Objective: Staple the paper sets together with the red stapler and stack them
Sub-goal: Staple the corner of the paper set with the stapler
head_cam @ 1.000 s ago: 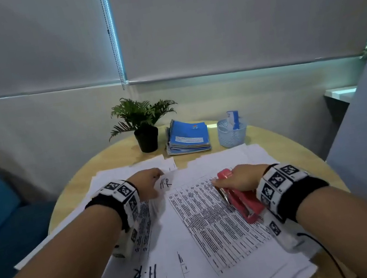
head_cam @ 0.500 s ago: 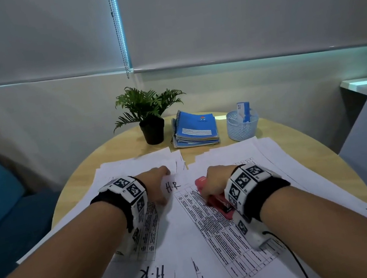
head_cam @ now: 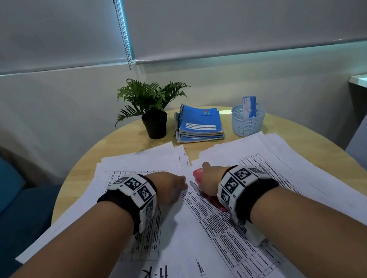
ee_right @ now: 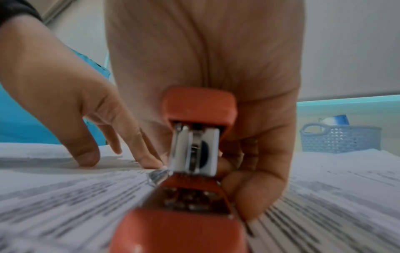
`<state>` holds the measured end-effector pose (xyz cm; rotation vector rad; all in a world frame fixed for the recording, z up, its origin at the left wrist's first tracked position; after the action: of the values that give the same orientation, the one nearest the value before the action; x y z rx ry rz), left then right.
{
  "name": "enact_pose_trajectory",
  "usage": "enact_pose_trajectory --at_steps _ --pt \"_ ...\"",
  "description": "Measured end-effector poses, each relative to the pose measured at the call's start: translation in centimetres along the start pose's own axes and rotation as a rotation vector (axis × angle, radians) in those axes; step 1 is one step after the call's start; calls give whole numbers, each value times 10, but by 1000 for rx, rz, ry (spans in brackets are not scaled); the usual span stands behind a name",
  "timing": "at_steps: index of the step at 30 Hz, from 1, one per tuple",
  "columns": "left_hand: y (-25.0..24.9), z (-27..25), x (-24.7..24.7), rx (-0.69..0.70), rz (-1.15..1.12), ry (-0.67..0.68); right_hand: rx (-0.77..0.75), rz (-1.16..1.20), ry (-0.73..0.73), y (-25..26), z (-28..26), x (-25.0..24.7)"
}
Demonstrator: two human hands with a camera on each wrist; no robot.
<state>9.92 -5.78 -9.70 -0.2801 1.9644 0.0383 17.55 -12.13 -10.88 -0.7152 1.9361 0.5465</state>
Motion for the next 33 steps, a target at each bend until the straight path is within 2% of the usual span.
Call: enact_pose_trajectory --at_steps 4,13,21,33 --pt "-1 -2 -3 5 -29 -31 -12 21 -15 2 0 -2" --pt "-2 -5 -5 -14 -19 -12 -138 -123 -38 14 -7 -10" --pt "1 0 0 -43 1 12 -98 -266 -80 5 3 -15" --pt "-7 -6 -6 -32 5 -9 -162 -341 -13 5 4 -13"
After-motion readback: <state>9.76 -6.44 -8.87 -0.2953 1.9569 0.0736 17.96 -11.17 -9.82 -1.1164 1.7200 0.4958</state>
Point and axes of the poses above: each hand's wrist, its own z-axis towards the middle knuckle, its own x-axis out of the palm, y = z × x, the point moved 10 cm from there along z, towards the middle knuckle, and after that the axes turned 3 degrees about y, right-handed, at the moved point
